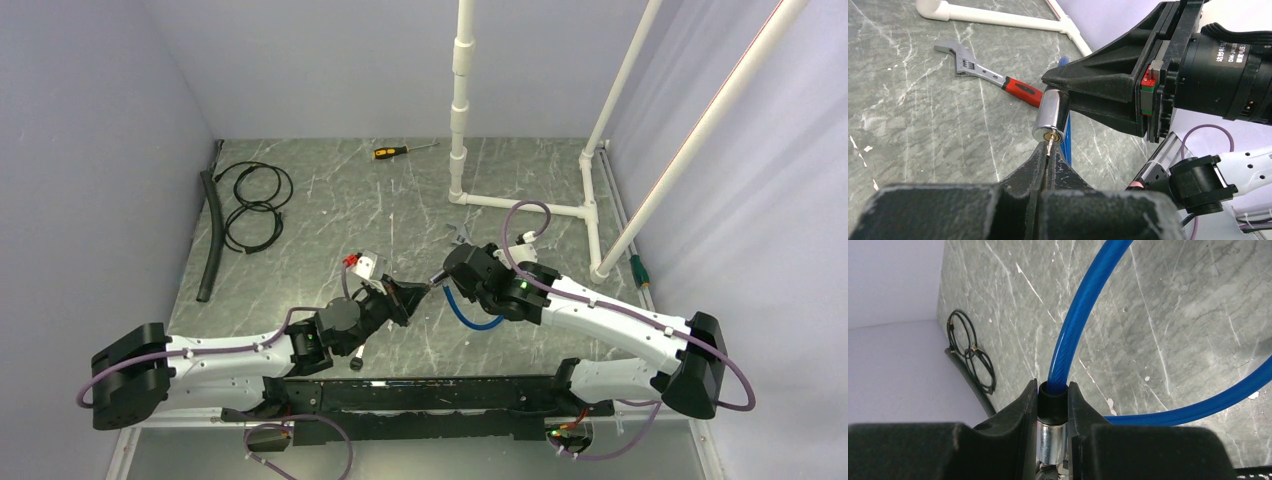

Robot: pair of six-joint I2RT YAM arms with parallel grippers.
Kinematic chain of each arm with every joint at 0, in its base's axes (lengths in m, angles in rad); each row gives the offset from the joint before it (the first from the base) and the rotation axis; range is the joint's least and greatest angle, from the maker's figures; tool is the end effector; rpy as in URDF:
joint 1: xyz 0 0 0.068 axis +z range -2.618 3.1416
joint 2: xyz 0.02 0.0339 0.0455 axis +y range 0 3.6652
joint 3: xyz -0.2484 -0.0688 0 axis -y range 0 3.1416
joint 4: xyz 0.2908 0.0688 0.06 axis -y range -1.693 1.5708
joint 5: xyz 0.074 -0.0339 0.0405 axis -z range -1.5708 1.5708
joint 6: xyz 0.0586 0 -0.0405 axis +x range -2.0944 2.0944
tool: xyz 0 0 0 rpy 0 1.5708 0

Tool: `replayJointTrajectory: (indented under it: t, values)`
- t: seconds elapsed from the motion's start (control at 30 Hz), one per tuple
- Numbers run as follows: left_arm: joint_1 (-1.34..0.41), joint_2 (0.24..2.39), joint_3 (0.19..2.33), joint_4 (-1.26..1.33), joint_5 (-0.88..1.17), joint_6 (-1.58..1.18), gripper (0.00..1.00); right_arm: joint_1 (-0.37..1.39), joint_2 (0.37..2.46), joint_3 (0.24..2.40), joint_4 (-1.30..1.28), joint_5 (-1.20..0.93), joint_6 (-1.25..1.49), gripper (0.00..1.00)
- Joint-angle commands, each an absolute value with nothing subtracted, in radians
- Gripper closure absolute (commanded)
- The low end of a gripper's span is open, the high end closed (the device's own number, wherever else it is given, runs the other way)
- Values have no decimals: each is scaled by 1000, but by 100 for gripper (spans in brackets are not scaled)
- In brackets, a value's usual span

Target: Unlock with the key

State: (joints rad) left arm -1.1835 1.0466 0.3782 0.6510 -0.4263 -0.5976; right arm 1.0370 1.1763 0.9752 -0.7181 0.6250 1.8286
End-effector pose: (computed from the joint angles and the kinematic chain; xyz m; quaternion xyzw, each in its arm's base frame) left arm 0.1314 -0.2579 0.1932 0.0593 0.7102 -0.4377 0.5482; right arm 0.1797 0.2366 0.2469 0.4384 0.7939 0.2616 0.3304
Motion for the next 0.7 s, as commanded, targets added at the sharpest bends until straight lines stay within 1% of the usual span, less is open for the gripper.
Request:
replayJointTrajectory:
  t: [0.0,0.23,0.47,0.67]
  values:
    - [-1173,1070,415,658,-507,-600,100,1067,1167,1034,-711,597,1832,100]
    - [-1173,1076,412,677,-512,-602,100,1080,1167,1040,-699,594,1827,100]
    - [-1173,1103,394,774,-499,-624,100,1089,1170,1026,-646,580,1812,100]
    - [-1173,1077,382,740,-543,-680,100,1100,1161,1027,-653,607,1803,100]
